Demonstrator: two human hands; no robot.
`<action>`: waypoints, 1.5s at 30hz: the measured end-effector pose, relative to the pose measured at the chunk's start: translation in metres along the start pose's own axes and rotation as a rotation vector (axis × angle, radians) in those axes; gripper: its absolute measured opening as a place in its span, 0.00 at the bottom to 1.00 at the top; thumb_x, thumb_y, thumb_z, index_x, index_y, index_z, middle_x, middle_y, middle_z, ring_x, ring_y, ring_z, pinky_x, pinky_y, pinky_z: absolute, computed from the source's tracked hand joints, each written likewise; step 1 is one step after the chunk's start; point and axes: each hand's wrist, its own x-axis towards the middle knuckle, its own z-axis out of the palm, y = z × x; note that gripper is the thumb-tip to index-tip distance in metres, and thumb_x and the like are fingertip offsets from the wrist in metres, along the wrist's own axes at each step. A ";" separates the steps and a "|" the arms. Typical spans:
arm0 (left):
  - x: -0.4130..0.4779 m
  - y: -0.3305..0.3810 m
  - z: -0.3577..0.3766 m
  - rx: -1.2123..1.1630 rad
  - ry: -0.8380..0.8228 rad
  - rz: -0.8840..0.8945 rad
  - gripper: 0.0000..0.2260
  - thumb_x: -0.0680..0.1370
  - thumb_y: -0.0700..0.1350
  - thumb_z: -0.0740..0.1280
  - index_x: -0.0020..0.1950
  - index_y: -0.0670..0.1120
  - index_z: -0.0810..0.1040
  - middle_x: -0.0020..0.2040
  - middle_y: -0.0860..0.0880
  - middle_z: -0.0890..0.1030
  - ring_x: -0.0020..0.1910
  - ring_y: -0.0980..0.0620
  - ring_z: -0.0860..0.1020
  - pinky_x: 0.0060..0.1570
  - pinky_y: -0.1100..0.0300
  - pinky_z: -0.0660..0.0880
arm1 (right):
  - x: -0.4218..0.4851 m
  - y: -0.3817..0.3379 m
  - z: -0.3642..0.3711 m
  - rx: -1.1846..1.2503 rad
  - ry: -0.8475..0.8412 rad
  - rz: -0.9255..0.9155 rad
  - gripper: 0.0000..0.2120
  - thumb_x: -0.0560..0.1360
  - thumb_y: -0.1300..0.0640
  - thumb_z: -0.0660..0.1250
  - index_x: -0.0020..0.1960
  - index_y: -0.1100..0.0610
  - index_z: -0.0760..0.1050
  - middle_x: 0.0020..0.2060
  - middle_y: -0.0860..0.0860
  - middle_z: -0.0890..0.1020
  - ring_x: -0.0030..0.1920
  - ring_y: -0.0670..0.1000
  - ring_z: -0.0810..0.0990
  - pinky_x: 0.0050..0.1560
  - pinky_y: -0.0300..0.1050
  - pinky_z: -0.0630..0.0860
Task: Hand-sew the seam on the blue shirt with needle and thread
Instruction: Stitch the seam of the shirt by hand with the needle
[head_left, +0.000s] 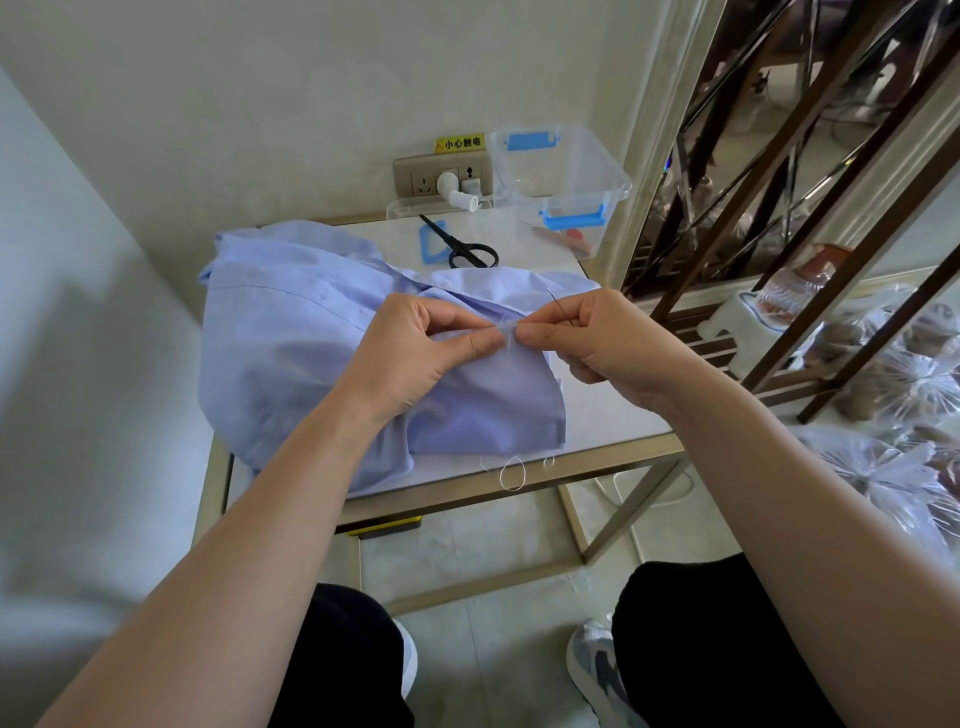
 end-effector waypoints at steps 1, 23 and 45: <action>0.000 0.000 0.000 -0.002 0.001 -0.002 0.03 0.72 0.43 0.76 0.42 0.51 0.85 0.39 0.55 0.85 0.41 0.63 0.80 0.48 0.69 0.75 | 0.000 0.000 0.000 0.000 0.002 -0.003 0.03 0.75 0.58 0.72 0.42 0.55 0.82 0.24 0.47 0.64 0.24 0.45 0.57 0.25 0.35 0.56; 0.001 0.001 -0.002 -0.107 -0.013 -0.044 0.03 0.74 0.40 0.73 0.45 0.47 0.85 0.39 0.55 0.85 0.40 0.63 0.80 0.46 0.72 0.74 | -0.017 -0.003 -0.007 -0.323 0.021 -0.337 0.10 0.79 0.62 0.65 0.54 0.52 0.84 0.19 0.47 0.72 0.24 0.45 0.69 0.32 0.30 0.66; 0.001 -0.002 -0.003 -0.018 -0.030 -0.009 0.05 0.74 0.41 0.74 0.42 0.52 0.85 0.40 0.55 0.85 0.42 0.61 0.80 0.51 0.67 0.74 | -0.018 -0.007 -0.003 -0.399 -0.025 -0.303 0.12 0.78 0.64 0.63 0.56 0.52 0.81 0.20 0.49 0.68 0.23 0.45 0.67 0.30 0.33 0.68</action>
